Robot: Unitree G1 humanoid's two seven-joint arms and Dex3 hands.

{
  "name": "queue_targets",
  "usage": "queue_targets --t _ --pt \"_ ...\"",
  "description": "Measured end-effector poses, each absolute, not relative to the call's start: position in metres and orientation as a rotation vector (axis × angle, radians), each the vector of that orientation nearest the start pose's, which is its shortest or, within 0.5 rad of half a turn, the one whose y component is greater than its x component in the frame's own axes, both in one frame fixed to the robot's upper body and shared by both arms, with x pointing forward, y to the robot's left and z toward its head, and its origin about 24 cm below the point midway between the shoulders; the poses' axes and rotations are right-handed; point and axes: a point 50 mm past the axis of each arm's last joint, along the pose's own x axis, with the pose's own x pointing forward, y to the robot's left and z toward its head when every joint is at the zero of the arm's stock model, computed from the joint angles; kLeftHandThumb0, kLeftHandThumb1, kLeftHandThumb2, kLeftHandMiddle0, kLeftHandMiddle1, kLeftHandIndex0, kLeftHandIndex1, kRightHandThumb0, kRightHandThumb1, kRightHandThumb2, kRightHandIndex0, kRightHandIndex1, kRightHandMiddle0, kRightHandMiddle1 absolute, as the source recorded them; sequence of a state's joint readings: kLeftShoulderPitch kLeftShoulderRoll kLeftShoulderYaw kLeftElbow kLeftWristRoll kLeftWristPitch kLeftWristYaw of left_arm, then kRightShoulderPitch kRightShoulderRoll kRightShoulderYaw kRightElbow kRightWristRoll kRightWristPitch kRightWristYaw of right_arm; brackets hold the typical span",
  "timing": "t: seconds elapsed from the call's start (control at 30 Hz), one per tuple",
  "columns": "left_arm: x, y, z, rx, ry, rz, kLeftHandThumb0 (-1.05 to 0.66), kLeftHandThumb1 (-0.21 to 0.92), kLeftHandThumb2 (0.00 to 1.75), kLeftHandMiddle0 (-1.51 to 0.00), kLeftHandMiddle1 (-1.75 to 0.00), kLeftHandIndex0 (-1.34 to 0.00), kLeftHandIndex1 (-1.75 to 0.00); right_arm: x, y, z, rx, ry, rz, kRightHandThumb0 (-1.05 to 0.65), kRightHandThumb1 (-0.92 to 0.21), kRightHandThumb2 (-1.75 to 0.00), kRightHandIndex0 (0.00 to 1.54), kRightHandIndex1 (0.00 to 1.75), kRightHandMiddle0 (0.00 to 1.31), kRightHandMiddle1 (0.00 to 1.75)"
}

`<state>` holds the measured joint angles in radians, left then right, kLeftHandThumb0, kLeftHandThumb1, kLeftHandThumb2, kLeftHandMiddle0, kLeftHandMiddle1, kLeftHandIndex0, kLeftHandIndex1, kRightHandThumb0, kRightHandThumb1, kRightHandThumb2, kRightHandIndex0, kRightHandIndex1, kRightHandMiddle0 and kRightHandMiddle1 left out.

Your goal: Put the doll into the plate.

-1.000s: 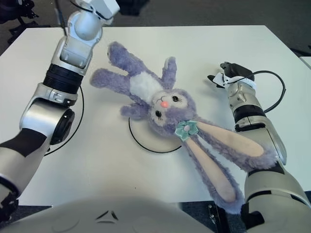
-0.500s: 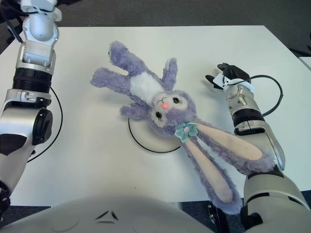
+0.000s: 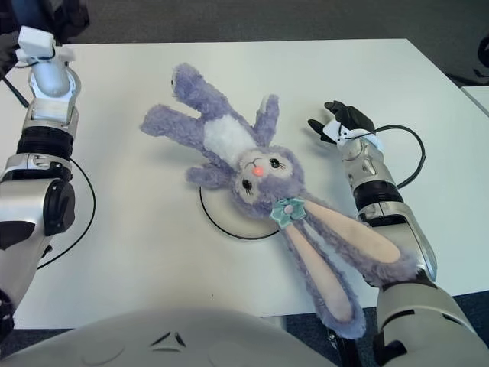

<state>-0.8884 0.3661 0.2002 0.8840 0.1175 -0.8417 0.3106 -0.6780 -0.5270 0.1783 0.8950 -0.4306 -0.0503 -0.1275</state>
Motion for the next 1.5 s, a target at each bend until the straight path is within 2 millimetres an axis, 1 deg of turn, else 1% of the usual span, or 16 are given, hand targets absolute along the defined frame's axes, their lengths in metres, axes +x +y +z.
queue_targets --t 0.03,0.07,0.13,0.17,0.2,0.3,0.37,0.43,0.63,0.73,0.9,1.1,1.23,1.4,1.47,1.5 --pt "0.359 0.228 0.217 0.218 -0.896 0.342 -0.45 0.92 0.63 -0.78 -0.17 -0.25 -0.95 0.362 -0.261 0.083 -1.016 0.139 -0.123 -0.52 -0.92 -0.58 0.54 0.01 0.41 0.02" --pt "0.358 0.229 0.214 0.210 -0.878 0.335 -0.44 0.92 0.63 -0.73 -0.34 -0.26 -0.98 0.362 -0.260 0.084 -1.007 0.137 -0.125 -0.53 -0.92 -0.58 0.55 0.02 0.41 0.02" --pt "0.357 0.232 0.208 0.193 -0.842 0.318 -0.44 0.92 0.63 -0.67 -0.54 -0.27 -1.02 0.362 -0.259 0.084 -0.985 0.133 -0.129 -0.53 -0.92 -0.59 0.55 0.02 0.41 0.02" --pt "0.356 0.233 0.204 0.187 -0.818 0.305 -0.40 0.92 0.59 -0.64 -0.65 -0.24 -1.28 0.362 -0.258 0.084 -0.973 0.130 -0.130 -0.54 -0.92 -0.59 0.56 0.02 0.41 0.02" --pt "0.355 0.234 0.201 0.182 -0.803 0.295 -0.38 0.92 0.57 -0.62 -0.73 -0.22 -1.45 0.362 -0.257 0.083 -0.967 0.128 -0.130 -0.55 -0.92 -0.60 0.56 0.02 0.41 0.02" --pt "0.353 0.235 0.193 0.162 -0.751 0.263 -0.36 0.92 0.54 -0.59 -0.83 -0.20 -1.65 0.362 -0.255 0.083 -0.948 0.119 -0.134 -0.57 -0.92 -0.60 0.57 0.02 0.42 0.03" --pt "0.352 0.235 0.187 0.134 -0.717 0.246 -0.35 0.92 0.53 -0.59 -0.88 -0.19 -1.70 0.361 -0.253 0.082 -0.938 0.112 -0.137 -0.57 -0.92 -0.61 0.58 0.03 0.42 0.03" --pt "0.352 0.236 0.181 0.093 -0.681 0.232 -0.35 0.92 0.53 -0.58 -0.93 -0.19 -1.72 0.360 -0.252 0.081 -0.928 0.106 -0.139 -0.58 -0.92 -0.61 0.58 0.03 0.42 0.03" --pt "0.346 0.235 0.160 0.002 -0.573 0.174 -0.34 0.92 0.52 -0.58 -1.27 -0.19 -1.74 0.359 -0.247 0.081 -0.900 0.085 -0.135 -0.59 -0.92 -0.61 0.60 0.03 0.42 0.03" --pt "0.343 0.233 0.149 -0.012 -0.521 0.148 -0.34 0.92 0.52 -0.59 -1.35 -0.20 -1.75 0.359 -0.243 0.081 -0.888 0.075 -0.130 -0.59 -0.92 -0.61 0.61 0.03 0.43 0.03" --pt "0.334 0.227 0.135 -0.001 -0.469 0.089 -0.34 0.92 0.52 -0.60 -1.39 -0.20 -1.75 0.357 -0.241 0.081 -0.881 0.064 -0.125 -0.60 -0.92 -0.61 0.62 0.04 0.43 0.03" --pt "0.324 0.220 0.104 -0.017 -0.388 0.055 -0.35 0.92 0.52 -0.61 -1.41 -0.20 -1.75 0.357 -0.238 0.080 -0.862 0.056 -0.122 -0.60 -0.92 -0.61 0.63 0.04 0.43 0.03" --pt "0.320 0.216 0.092 -0.049 -0.347 0.051 -0.35 0.92 0.51 -0.59 -1.48 -0.21 -1.75 0.356 -0.235 0.080 -0.818 0.045 -0.132 -0.61 -0.92 -0.61 0.64 0.04 0.44 0.04" --pt "0.318 0.210 0.085 -0.088 -0.315 0.043 -0.35 0.92 0.51 -0.59 -1.63 -0.21 -1.75 0.354 -0.231 0.079 -0.632 -0.002 -0.152 -0.59 -0.92 -0.57 0.73 0.07 0.59 0.15" --pt "0.317 0.208 0.083 -0.102 -0.300 0.038 -0.35 0.92 0.51 -0.59 -1.66 -0.21 -1.75 0.353 -0.227 0.077 -0.550 -0.028 -0.158 -0.55 -0.92 -0.54 0.80 0.07 0.57 0.37" --pt "0.317 0.207 0.081 -0.108 -0.294 0.036 -0.35 0.92 0.51 -0.59 -1.67 -0.21 -1.75 0.352 -0.226 0.076 -0.515 -0.037 -0.163 -0.51 -0.92 -0.51 0.84 0.08 0.55 0.55"
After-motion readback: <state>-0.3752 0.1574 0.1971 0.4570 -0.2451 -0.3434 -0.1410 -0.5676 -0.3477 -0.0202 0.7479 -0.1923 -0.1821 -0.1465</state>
